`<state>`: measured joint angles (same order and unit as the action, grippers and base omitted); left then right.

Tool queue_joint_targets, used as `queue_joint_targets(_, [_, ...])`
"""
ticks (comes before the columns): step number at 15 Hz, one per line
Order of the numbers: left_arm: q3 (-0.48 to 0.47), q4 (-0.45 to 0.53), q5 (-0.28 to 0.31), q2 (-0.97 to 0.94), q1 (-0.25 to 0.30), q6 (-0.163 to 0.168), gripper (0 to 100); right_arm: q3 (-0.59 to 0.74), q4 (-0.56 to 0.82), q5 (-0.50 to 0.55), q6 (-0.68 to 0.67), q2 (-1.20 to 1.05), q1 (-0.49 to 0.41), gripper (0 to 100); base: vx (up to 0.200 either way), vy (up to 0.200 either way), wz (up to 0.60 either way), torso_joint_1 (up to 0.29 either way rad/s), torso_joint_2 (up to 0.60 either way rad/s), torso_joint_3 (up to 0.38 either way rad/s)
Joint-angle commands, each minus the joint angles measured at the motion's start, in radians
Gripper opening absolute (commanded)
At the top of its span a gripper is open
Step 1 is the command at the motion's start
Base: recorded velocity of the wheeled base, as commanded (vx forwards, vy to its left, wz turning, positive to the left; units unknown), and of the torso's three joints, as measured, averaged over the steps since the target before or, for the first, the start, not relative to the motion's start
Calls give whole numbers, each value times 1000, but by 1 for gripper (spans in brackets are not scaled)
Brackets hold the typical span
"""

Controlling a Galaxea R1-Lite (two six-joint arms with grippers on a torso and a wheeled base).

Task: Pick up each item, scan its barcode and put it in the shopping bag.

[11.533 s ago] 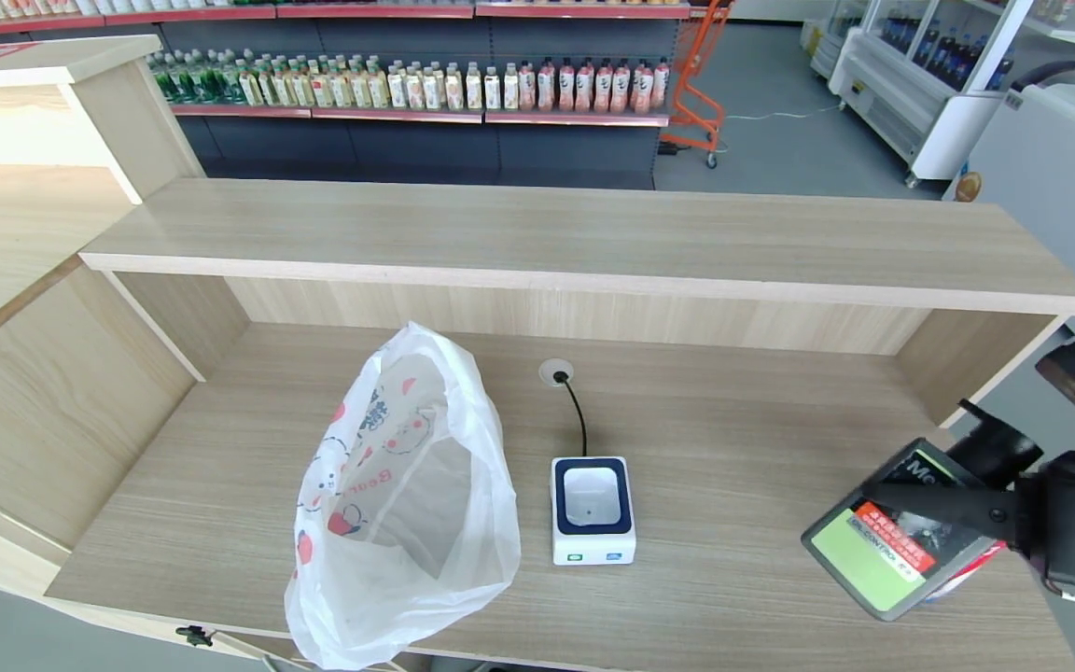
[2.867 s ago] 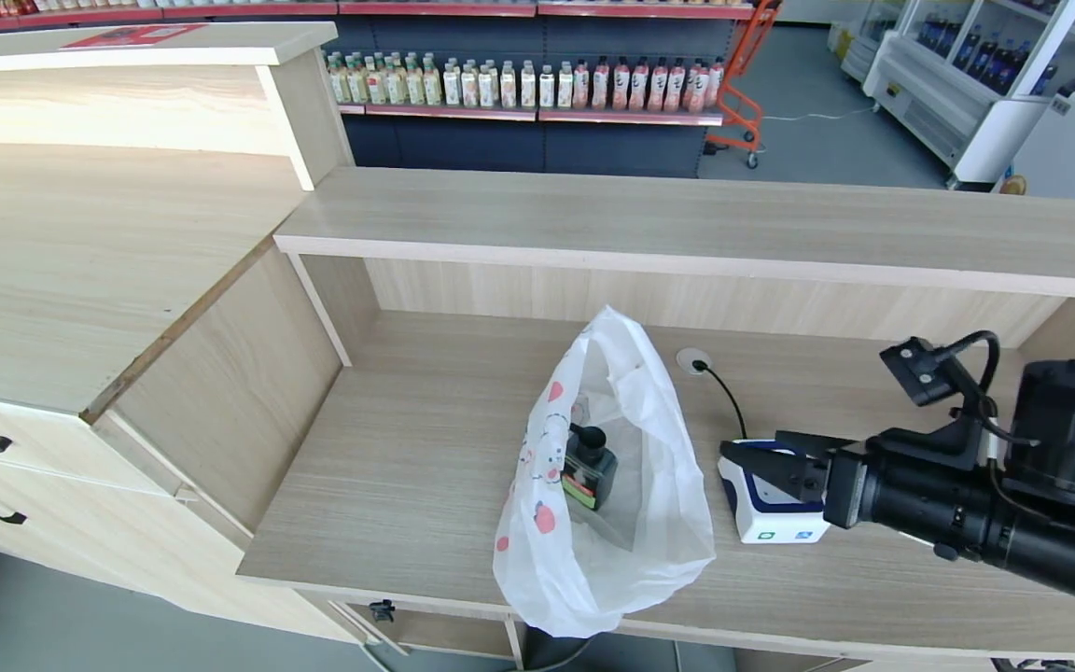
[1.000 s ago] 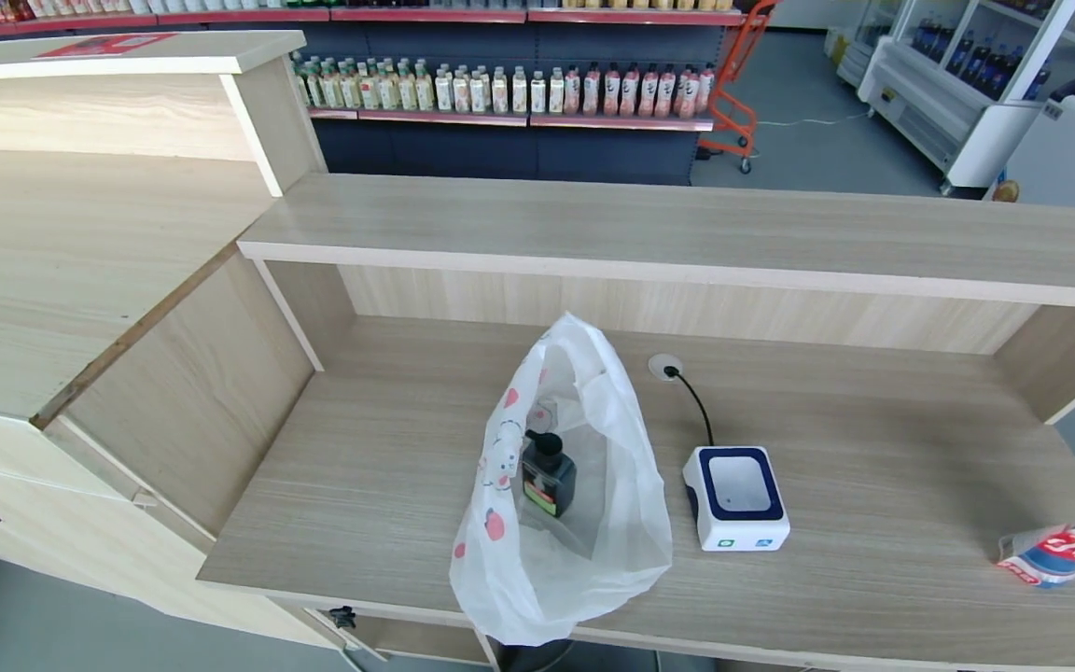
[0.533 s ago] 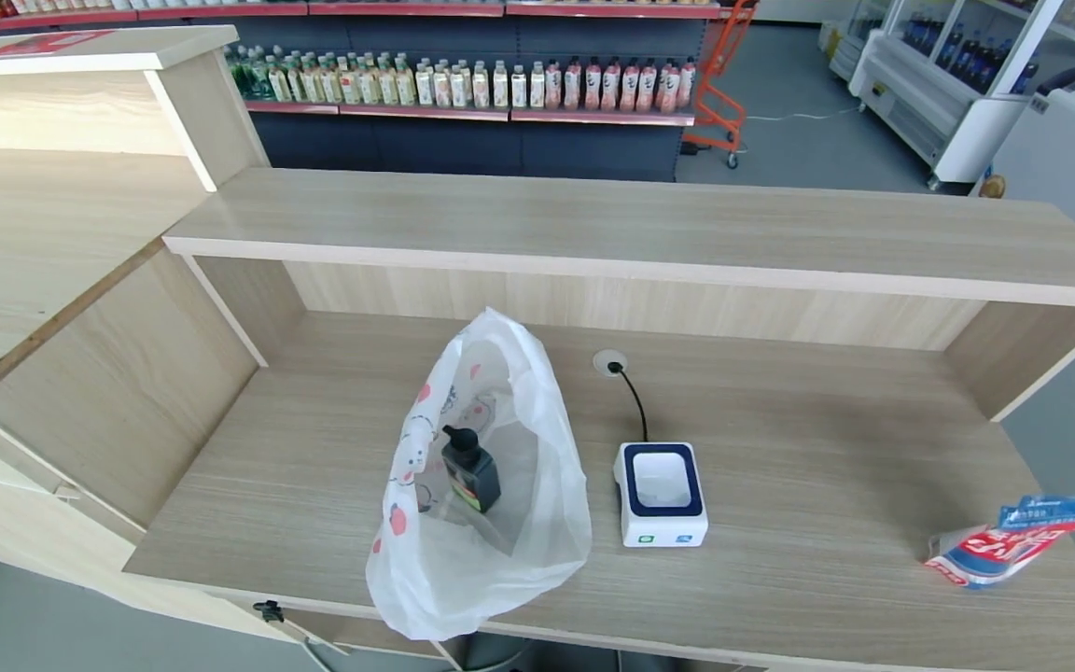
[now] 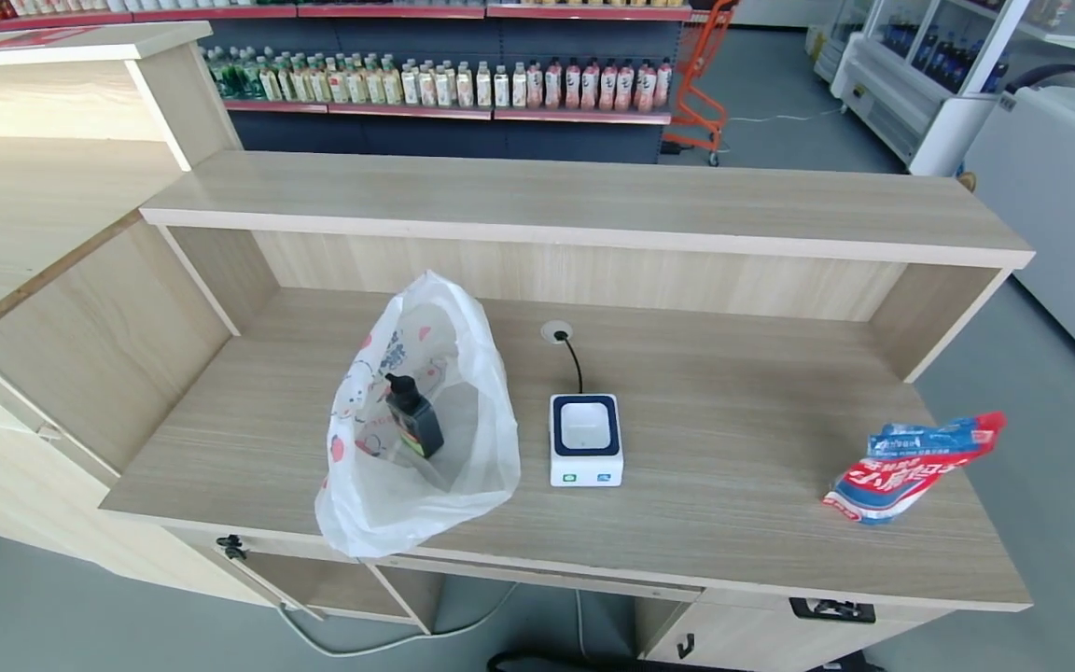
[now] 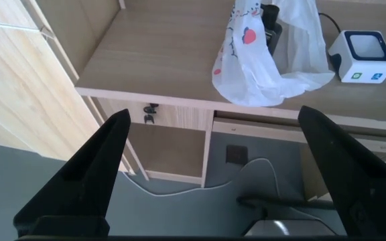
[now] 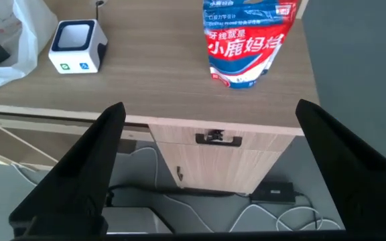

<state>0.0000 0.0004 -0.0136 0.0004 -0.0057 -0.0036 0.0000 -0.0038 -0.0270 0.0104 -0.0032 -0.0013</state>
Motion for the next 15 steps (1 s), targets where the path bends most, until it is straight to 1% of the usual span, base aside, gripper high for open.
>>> queue_joint_targets(1, [0,0,0,0,1,1,100,0,-1,-1,0,3,0,100,0,-200,0,22,12,-2])
queue_joint_targets(3, [0,0,0,0,1,2,100,0,-2,-1,0,3,1,100,0,-200,0,7,10,2])
queue_joint_targets(4, [0,0,0,0,1,2,100,0,-4,1,0,3,1,100,0,0,0,0,0,0])
queue_joint_targets(5, [0,0,0,0,1,-1,100,-32,7,-5,-3,15,3,100,0,0,0,0,0,0])
queue_joint_targets(6, [0,0,0,0,1,-1,100,-158,31,-7,-43,138,9,100,0,0,0,0,0,0])
queue_joint_targets(8, [0,0,0,0,1,-1,100,-439,64,-19,-250,463,7,100,0,0,0,0,0,0])
queue_joint_targets(9, [0,0,0,0,1,-1,100,-581,68,-11,-414,667,-2,100,0,0,0,0,0,0])
queue_joint_targets(10, [0,0,0,0,1,-1,100,-680,82,13,-537,827,-25,100,0,0,0,0,0,0])
queue_joint_targets(11, [0,0,0,0,1,-1,100,-759,122,47,-627,988,-83,100,0,0,0,0,0,0])
queue_joint_targets(12, [0,0,0,0,1,-1,100,-822,165,56,-685,1137,-143,100,0,0,0,0,0,0])
queue_joint_targets(13, [0,0,0,0,1,-1,100,-847,169,56,-753,1244,-172,100,0,0,0,0,0,0])
queue_joint_targets(14, [0,0,0,0,1,-1,100,-850,169,64,-799,1312,-180,100,0,0,0,0,0,0])
queue_joint_targets(15, [0,0,0,0,1,-1,100,-847,169,95,-827,1401,-186,100,0,0,0,0,0,0])
